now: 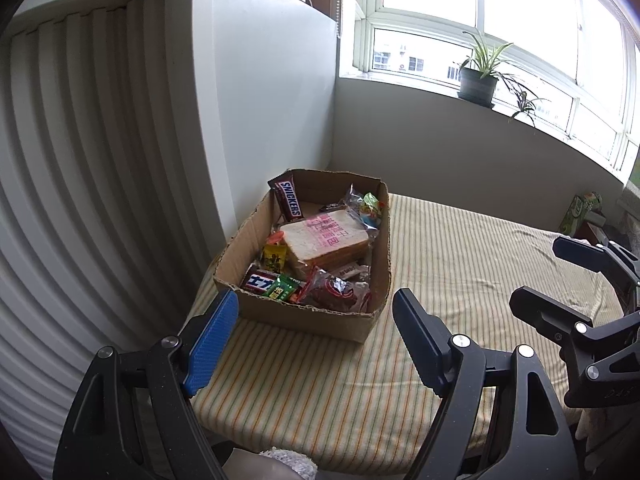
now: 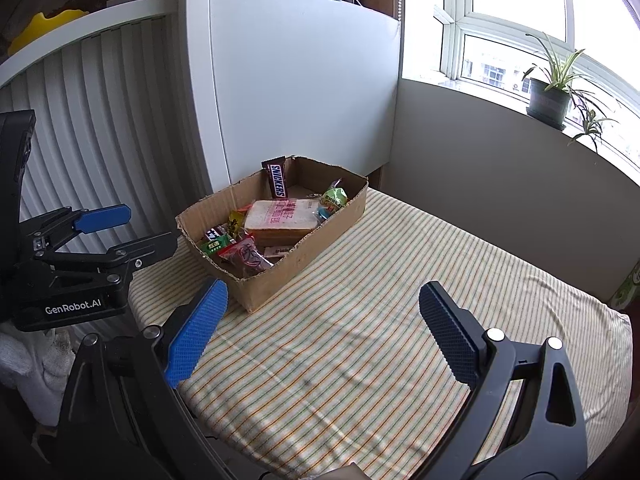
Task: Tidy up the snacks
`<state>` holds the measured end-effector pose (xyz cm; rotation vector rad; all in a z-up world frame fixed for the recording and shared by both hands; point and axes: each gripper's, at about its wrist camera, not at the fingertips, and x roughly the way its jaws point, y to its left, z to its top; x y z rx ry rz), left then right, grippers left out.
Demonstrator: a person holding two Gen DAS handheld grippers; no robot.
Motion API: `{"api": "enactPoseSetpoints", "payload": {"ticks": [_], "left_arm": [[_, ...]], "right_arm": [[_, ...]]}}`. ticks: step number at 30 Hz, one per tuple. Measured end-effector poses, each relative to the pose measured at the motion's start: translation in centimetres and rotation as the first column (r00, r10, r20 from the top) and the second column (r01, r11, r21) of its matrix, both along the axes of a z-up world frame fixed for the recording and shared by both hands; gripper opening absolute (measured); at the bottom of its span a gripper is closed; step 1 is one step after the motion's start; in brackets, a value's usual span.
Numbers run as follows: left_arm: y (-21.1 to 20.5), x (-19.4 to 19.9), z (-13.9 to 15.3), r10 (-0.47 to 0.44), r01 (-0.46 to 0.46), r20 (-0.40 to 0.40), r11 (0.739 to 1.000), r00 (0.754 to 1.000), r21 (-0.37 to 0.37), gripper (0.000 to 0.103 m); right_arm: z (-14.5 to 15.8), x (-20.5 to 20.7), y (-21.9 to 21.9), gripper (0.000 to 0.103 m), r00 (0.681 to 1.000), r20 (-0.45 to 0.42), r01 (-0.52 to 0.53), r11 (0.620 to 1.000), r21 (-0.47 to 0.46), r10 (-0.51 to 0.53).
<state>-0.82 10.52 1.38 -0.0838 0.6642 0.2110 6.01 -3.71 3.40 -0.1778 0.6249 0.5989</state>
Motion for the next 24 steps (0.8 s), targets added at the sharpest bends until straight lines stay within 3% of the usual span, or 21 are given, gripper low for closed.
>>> {"api": "enactPoseSetpoints", "payload": {"ticks": [24], "left_arm": [[-0.50, -0.66, 0.75, 0.001, -0.001, 0.023, 1.000, 1.000, 0.001, 0.080]], "right_arm": [[0.32, -0.36, -0.33, 0.099, 1.000, 0.001, -0.007, 1.000, 0.010, 0.007]]}}
